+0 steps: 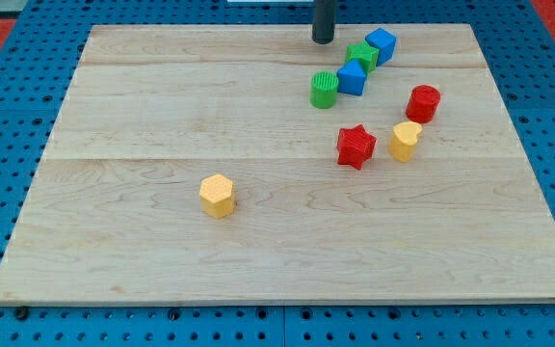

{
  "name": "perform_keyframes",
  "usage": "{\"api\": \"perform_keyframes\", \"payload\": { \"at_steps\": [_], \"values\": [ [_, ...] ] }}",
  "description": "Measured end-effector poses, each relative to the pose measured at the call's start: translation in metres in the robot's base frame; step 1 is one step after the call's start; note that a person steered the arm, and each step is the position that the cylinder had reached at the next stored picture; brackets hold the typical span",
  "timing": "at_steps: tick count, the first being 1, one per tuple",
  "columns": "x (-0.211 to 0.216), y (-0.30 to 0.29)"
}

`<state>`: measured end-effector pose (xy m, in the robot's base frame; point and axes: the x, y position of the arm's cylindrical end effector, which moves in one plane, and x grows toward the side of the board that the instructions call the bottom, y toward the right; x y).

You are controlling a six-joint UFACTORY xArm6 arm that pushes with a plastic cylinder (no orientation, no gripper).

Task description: Nudge the green star right a bit

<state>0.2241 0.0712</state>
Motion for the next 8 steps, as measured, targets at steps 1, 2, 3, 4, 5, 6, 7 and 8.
{"api": "perform_keyframes", "payload": {
  "at_steps": [1,2,3,4,5,6,7,8],
  "values": [
    [0.0,0.043],
    [0.0,0.077],
    [0.0,0.064],
    [0.0,0.014],
    [0.007,-0.024],
    [0.01,-0.016],
    [0.023,-0.002],
    [0.037,0.014]
  ]
}}
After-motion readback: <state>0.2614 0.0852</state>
